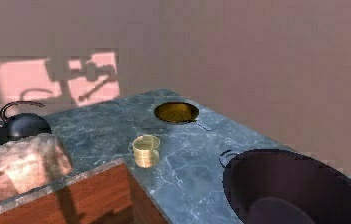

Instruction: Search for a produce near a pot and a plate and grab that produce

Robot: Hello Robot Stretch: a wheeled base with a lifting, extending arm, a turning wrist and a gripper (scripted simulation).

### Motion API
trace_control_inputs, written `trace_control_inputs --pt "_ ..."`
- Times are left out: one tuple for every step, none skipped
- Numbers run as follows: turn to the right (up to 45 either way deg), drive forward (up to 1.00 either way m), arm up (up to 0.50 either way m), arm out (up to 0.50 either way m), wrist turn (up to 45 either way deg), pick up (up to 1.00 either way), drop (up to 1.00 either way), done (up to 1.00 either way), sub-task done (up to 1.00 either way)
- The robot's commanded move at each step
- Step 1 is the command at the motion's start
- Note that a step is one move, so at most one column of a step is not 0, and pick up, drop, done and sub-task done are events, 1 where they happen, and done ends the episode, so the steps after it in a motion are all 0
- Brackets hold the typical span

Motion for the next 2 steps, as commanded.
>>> trace_control_inputs --pt "0.0 0.00 0.00 0.16 0.0 0.00 0.00 0.00 0.00" --pt "0.0 0.00 0.00 0.00 45.0 0.00 0.00 0.00 0.00"
